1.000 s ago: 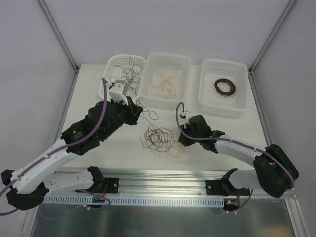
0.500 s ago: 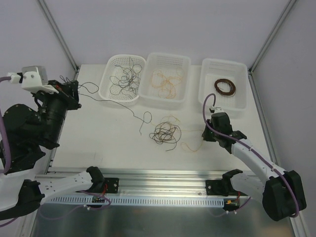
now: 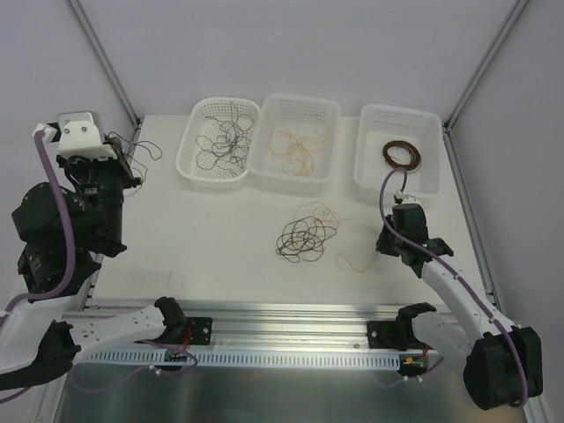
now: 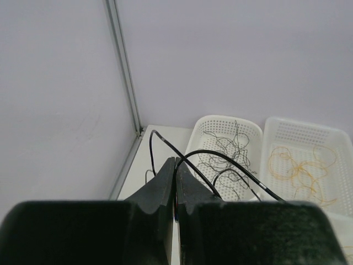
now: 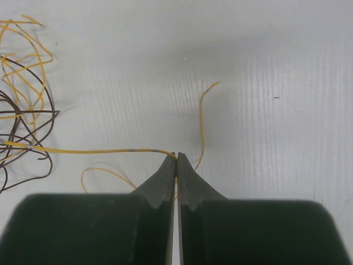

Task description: Untangle the cables

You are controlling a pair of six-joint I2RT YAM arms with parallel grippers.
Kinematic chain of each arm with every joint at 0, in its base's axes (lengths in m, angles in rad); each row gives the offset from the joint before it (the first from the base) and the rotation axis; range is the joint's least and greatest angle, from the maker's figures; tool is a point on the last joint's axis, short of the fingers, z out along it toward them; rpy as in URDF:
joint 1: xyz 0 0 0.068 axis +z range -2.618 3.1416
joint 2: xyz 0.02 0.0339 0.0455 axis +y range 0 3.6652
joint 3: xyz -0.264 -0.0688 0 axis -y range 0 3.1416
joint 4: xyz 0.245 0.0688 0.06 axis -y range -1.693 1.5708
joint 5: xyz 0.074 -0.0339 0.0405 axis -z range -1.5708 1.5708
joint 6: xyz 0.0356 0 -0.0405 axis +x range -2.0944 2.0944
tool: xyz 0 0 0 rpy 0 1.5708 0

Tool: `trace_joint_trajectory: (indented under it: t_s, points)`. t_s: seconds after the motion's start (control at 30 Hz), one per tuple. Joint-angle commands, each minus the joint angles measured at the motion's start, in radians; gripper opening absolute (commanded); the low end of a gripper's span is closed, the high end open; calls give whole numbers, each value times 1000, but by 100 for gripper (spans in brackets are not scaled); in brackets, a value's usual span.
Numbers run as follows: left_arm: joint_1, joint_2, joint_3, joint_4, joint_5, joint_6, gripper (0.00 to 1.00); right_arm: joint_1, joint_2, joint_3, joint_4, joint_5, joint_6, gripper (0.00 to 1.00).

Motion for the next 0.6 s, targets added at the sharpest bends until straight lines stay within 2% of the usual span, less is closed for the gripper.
trace_joint_trajectory:
  t_s: [0.0, 0.07, 0.17, 0.2, 0.27, 0.3, 0.4, 0.5, 0.57]
  points:
    - [15, 11, -78, 77, -3, 41, 0, -10, -34, -4, 8, -45, 6, 2]
    - [27, 49, -108, 75, 39, 16, 0, -9, -28, 4, 11, -93, -3, 4]
    - [113, 127, -128, 48, 176, -60, 0, 2, -31, 8, 7, -141, -26, 11]
    - [165, 145, -129, 43, 266, -99, 0, 5, -46, 7, 2, -144, -29, 18]
    - [223, 207, -126, 35, 336, -130, 0, 10, -68, 1, -2, -155, -41, 25]
    - [251, 230, -115, 35, 371, -149, 0, 11, -82, -1, -9, -156, -46, 35]
    - [378, 314, -70, 37, 508, -195, 0, 14, -128, -4, -27, -167, -61, 53]
    - [490, 405, 16, 35, 631, -243, 0, 16, -165, -7, -42, -188, -67, 65]
    - [544, 487, 76, 35, 693, -248, 0, 16, -194, -7, -47, -211, -69, 68]
